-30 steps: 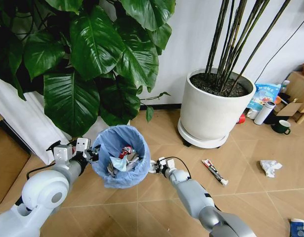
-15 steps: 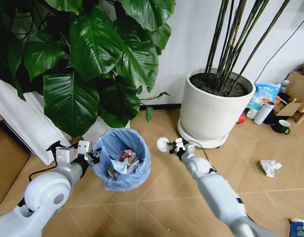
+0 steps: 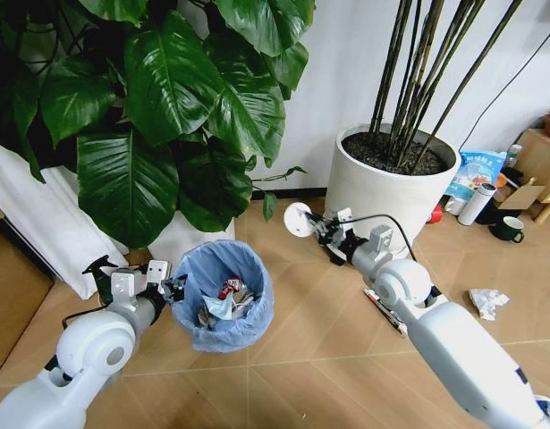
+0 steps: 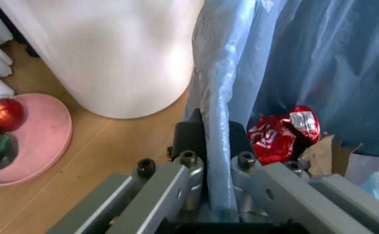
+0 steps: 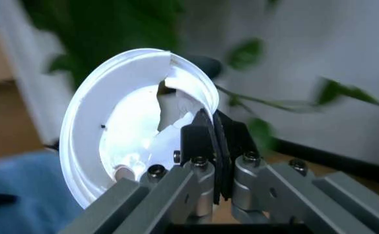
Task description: Pick up the trash bin and place the garbage on the floor into it.
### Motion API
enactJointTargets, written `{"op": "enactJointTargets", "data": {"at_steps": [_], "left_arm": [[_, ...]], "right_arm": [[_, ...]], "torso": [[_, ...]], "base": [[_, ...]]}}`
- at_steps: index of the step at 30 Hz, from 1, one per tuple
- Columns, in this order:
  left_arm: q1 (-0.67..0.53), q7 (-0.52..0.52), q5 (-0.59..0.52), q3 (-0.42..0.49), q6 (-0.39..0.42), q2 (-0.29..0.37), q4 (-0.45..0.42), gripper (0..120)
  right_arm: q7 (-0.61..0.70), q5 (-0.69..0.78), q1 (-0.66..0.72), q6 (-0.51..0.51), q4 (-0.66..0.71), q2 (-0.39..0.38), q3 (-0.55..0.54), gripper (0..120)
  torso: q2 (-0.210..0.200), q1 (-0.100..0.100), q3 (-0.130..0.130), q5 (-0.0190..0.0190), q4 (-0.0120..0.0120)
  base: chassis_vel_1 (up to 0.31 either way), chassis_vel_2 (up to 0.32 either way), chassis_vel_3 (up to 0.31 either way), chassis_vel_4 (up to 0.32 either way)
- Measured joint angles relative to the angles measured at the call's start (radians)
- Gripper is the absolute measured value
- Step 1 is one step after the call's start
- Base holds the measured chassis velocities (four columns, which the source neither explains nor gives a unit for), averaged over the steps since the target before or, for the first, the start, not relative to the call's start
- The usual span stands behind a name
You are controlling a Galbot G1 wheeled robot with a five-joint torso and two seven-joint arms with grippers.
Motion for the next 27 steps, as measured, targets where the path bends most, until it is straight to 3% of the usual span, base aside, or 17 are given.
{"op": "enactJointTargets", "data": {"at_steps": [6,13,27], "left_arm": [[-0.008,-0.001,-0.006,0.009,0.004,-0.003,0.002,0],[-0.007,-0.005,-0.01,0.006,0.004,-0.002,0.0,0],[-0.007,-0.012,-0.018,-0.005,0.004,-0.003,-0.008,0]], "right_arm": [[0.039,0.08,0.116,-0.029,0.101,-0.012,-0.24,0],[0.042,0.054,0.157,-0.042,0.084,0.011,-0.37,0],[0.046,0.015,0.164,-0.047,0.059,0.02,-0.413,47]], "torso": [[0.0,0.0,0.0,-0.0001,0.0003],[0.0,0.0,0.0,-0.0002,0.0003],[0.0,0.0,0.0,-0.0001,0.0001]], "base": [[0.0,0.0,0.0,0.0],[0.0,0.0,0.0,0.0],[0.0,0.0,0.0,0.0]]}}
